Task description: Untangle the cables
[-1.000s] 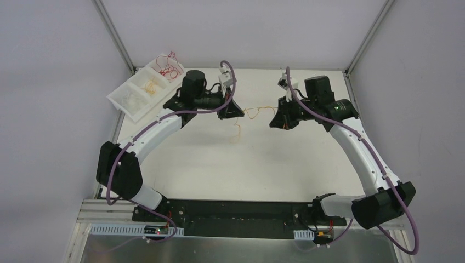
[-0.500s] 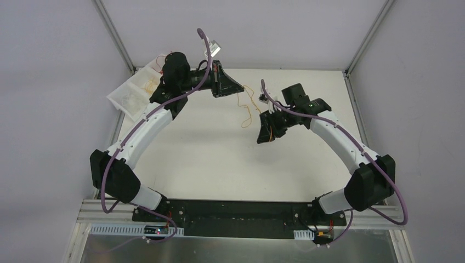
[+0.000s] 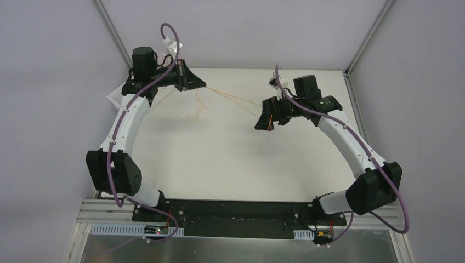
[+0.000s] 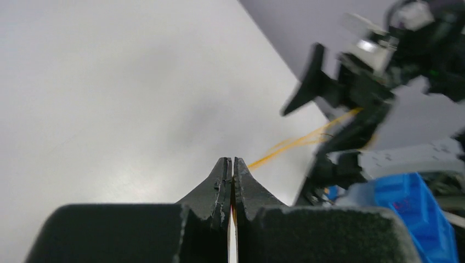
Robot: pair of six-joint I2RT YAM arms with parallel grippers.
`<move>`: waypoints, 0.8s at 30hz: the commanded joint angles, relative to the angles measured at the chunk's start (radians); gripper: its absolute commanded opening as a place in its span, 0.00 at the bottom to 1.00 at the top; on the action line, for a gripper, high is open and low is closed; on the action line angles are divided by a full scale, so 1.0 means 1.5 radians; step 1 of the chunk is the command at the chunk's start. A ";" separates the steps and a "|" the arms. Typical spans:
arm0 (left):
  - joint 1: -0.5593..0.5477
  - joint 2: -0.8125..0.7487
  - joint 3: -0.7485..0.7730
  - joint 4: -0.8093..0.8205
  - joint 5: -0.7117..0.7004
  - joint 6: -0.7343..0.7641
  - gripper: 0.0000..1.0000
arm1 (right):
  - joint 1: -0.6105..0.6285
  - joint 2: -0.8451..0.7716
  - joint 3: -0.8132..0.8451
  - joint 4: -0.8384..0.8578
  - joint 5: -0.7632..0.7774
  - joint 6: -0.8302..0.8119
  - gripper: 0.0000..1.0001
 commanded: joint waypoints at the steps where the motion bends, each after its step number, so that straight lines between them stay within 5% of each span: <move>1: 0.147 0.053 0.074 -0.003 -0.116 0.073 0.00 | -0.026 -0.085 0.017 -0.023 -0.036 -0.002 0.99; 8: 0.177 0.109 0.104 -0.036 -0.094 0.090 0.00 | -0.022 -0.106 0.069 0.042 -0.137 0.086 0.99; 13: 0.174 0.105 0.095 -0.034 -0.064 0.071 0.00 | -0.016 -0.086 0.097 0.124 -0.115 0.179 0.99; 24: 0.171 0.070 0.093 -0.064 0.020 0.087 0.00 | -0.018 -0.038 0.100 0.046 -0.043 0.100 0.97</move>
